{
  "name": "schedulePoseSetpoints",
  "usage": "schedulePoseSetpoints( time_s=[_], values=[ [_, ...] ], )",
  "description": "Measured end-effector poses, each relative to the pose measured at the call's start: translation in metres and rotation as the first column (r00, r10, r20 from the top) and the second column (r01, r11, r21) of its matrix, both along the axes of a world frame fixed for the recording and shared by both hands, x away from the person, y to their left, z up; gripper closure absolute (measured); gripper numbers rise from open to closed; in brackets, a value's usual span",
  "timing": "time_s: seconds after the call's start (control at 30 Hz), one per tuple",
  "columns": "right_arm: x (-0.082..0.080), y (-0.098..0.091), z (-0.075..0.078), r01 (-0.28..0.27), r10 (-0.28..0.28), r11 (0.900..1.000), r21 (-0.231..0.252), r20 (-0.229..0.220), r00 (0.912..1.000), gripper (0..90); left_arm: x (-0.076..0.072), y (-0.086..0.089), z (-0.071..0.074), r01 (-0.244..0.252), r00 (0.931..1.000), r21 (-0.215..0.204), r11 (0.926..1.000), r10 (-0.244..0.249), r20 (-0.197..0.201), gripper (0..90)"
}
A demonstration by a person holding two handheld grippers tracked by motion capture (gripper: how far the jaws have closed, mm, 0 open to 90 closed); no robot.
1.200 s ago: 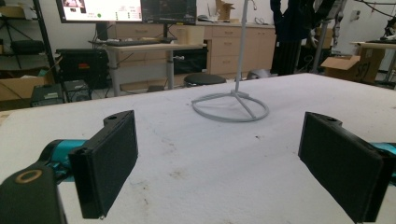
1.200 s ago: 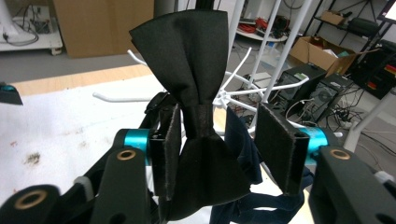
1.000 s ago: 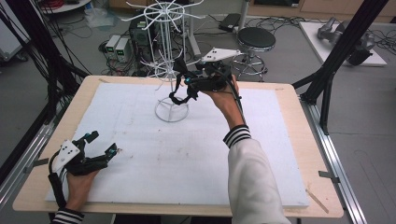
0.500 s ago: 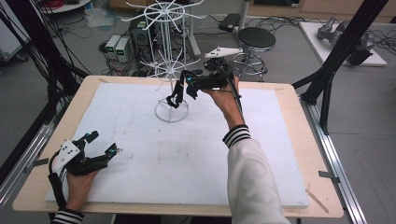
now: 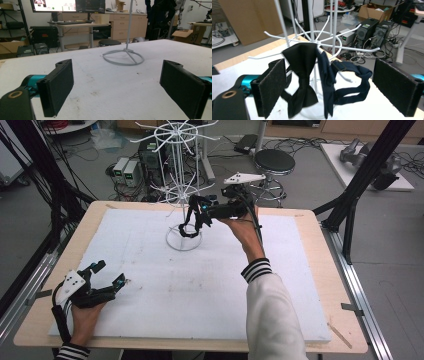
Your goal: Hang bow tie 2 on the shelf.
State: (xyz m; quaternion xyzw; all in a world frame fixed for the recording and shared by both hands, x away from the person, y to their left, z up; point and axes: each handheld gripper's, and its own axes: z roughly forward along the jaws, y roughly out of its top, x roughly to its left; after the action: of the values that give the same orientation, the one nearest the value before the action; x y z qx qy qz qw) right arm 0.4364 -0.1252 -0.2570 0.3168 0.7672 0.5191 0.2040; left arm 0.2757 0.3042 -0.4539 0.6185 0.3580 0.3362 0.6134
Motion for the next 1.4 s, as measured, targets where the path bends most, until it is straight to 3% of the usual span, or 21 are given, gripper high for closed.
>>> schedulePoseSetpoints(
  time_s=[0.1,0.27,0.4,0.7,0.8,0.87,1.07,1.3,1.4],
  values=[
    [-0.01,-0.004,0.002,-0.021,0.021,0.9993,0.029,0.028,0.9994,11.3,0.0,0.0,0.0,0.0,1.0,-0.001,1.0,0.0,0.0,12.3],
    [-0.028,-0.017,0.003,-0.038,0.038,0.9987,0.033,0.025,0.999,9.0,0.0,0.0,0.0,-0.003,1.0,0.0,1.0,0.003,0.0,12.3],
    [-0.046,-0.027,0.003,-0.048,0.045,0.9977,0.048,0.058,0.9973,8.9,0.0,0.0,0.0,-0.002,1.0,0.002,1.0,0.002,0.002,12.3],
    [-0.088,-0.056,-0.011,-0.014,0.007,0.9983,0.057,0.121,0.9926,9.0,0.0,-0.001,0.0,-0.003,1.0,0.002,1.0,0.003,0.006,12.3],
    [-0.102,-0.064,-0.018,-0.009,-0.002,0.9967,0.08,0.134,0.991,9.0,0.0,-0.001,0.0,-0.003,1.0,0.005,1.0,0.003,0.004,12.3],
    [-0.117,-0.073,-0.027,0.006,-0.019,0.9968,0.08,0.162,0.9867,9.0,-0.001,0.0,0.0,-0.001,1.0,0.009,1.0,0.001,0.006,12.3],
    [-0.148,-0.091,-0.056,0.048,-0.07,0.9922,0.115,0.188,0.9797,9.0,-0.003,0.0,-0.001,-0.001,0.9995,0.001,1.0,0.001,0.03,12.3],
    [-0.166,-0.113,-0.093,0.096,-0.139,0.9764,0.193,0.221,0.9654,9.1,-0.003,0.0,-0.001,-0.002,0.9994,0.0,1.0,0.002,0.033,12.3],
    [-0.171,-0.118,-0.112,0.132,-0.175,0.9735,0.187,0.239,0.9552,9.0,-0.003,0.0,-0.001,-0.002,0.9995,0.0,1.0,0.002,0.031,12.3]
  ],
)
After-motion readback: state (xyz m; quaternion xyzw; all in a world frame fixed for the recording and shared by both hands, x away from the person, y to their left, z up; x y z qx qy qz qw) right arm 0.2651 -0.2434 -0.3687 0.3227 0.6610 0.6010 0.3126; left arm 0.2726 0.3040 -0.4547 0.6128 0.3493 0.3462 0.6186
